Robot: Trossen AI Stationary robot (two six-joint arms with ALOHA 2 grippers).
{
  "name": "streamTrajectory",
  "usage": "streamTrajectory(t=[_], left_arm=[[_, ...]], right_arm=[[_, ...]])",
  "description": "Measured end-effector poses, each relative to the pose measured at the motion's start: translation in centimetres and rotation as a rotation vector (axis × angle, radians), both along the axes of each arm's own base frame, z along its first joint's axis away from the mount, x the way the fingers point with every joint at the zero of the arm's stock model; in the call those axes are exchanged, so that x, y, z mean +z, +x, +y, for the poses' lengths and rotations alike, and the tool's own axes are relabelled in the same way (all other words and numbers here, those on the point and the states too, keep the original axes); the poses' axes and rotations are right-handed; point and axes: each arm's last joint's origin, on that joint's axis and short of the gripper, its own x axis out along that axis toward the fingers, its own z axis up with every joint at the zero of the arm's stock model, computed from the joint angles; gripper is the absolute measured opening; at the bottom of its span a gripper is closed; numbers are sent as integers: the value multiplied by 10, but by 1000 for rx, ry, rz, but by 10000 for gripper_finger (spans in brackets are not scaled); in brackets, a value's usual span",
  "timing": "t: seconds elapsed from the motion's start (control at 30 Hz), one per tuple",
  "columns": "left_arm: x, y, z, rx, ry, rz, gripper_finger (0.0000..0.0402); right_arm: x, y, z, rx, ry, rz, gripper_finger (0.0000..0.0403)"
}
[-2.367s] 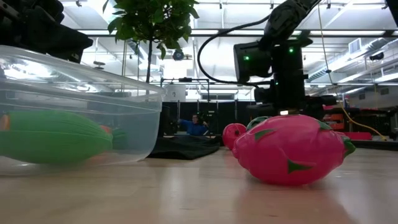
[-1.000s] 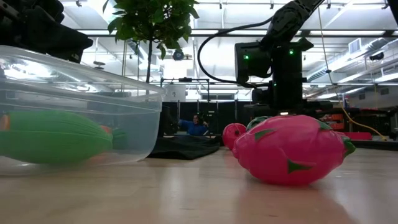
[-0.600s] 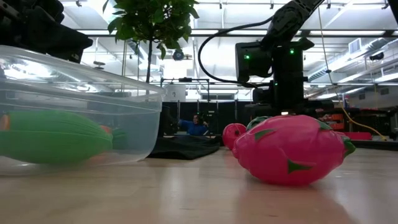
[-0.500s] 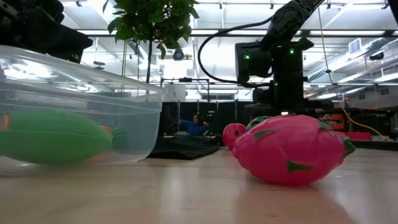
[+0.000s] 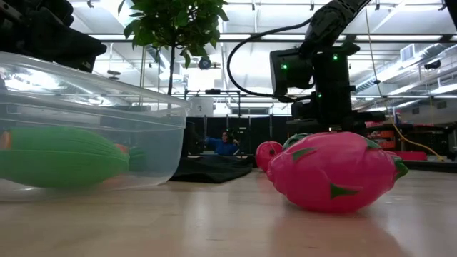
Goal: Pick and placing Produce into tupperware
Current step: Put the light green cabbage into the transparent bin
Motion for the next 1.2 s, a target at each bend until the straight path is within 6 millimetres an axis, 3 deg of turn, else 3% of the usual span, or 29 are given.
streamTrajectory(t=[0.8,0.97,1.2], left_arm=[[0,0,0,0,0,1,55],[0,0,0,0,0,1,51],[0,0,0,0,2,0,59]], right_arm=[[7,0,1,48,24,2,216],[23,7,-1,77,7,7,216],[62,25,-2,145,-53,-32,215]])
